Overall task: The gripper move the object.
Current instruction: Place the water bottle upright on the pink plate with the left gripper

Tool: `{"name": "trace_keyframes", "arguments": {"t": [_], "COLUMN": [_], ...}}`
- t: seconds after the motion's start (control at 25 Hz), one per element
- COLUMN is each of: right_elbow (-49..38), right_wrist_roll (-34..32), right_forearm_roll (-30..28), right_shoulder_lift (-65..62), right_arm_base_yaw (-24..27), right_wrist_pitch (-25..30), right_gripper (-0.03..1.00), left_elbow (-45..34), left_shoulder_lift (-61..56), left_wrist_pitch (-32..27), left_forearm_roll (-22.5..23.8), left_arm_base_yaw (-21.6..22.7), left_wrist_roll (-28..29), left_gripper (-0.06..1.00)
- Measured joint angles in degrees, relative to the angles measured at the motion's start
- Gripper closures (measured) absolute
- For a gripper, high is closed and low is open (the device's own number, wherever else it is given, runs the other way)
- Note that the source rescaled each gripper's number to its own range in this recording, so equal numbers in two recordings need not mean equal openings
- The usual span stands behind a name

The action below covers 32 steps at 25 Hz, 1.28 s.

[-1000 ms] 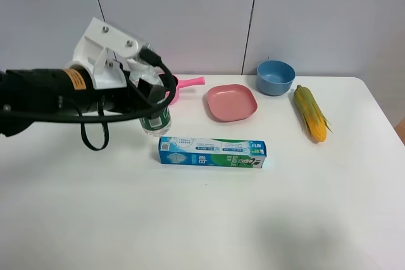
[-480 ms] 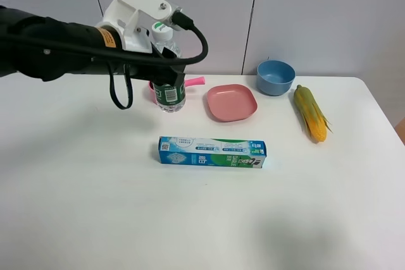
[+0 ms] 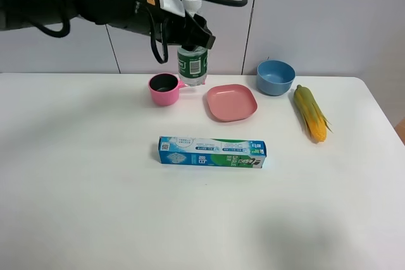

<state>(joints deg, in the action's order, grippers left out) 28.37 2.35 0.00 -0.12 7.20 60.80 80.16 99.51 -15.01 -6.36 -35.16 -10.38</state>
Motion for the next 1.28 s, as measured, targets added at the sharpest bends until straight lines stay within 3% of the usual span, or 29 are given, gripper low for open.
{"name": "trace_keyframes", "arguments": {"t": [0.52,0.96,1.28], "right_elbow": [0.0,0.0,0.0], "right_wrist_roll": [0.0,0.0,0.0], "right_forearm_roll": [0.0,0.0,0.0], "right_shoulder_lift": [0.0,0.0,0.0], "right_arm_base_yaw": [0.0,0.0,0.0], "right_wrist_pitch": [0.0,0.0,0.0], "right_gripper": [-0.03,-0.03,-0.03], "left_elbow": [13.2,23.01,25.7], "left_shoulder_lift": [12.12,23.21,28.45], "left_wrist_pitch": [-2.7,-3.18,0.01], "left_forearm_roll": [-0.01,-2.7,-3.09], "left_arm_base_yaw": [0.0,-2.14,-4.1], "left_wrist_roll": [-1.4,-3.96,-4.56], "left_gripper": [0.94,0.94,0.94]}}
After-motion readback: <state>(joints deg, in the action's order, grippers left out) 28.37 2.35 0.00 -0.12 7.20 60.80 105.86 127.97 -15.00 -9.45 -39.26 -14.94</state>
